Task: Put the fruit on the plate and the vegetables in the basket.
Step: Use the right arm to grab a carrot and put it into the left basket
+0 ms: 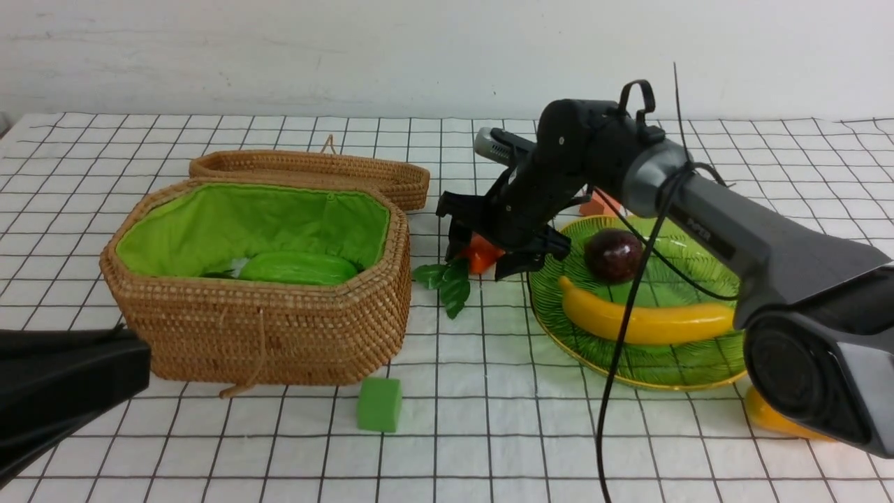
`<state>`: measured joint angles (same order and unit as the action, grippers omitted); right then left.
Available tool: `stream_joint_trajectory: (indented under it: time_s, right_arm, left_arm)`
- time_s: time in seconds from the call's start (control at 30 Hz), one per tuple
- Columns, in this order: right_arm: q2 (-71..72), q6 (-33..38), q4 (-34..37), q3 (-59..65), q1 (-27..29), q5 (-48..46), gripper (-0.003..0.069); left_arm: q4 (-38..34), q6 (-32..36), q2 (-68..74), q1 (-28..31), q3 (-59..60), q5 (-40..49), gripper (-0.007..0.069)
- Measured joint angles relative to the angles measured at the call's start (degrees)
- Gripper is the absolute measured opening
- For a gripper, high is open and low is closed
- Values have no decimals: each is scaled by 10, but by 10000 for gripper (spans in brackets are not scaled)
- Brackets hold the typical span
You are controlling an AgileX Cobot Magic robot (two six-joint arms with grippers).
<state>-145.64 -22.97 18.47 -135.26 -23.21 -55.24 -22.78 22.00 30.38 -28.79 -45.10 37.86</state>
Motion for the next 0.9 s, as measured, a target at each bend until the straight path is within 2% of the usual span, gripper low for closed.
stream_joint_trajectory:
  time_s: [0.17, 0.3, 0.47, 0.9]
  right_arm:
    - [-4, -1, 8, -1, 0, 4, 556]
    - [-5, 0, 8, -2, 0, 4, 523]
    - [-9, 14, 9, -7, 0, 1, 371]
    - [-17, 17, -29, -93, 0, -93, 358]
  left_arm:
    - [0, 0, 0, 0, 0, 0, -6]
    - [0, 0, 0, 0, 0, 0, -3]
    - [0, 0, 0, 0, 0, 0, 0]
    - [-8, 0, 0, 0, 0, 0, 7]
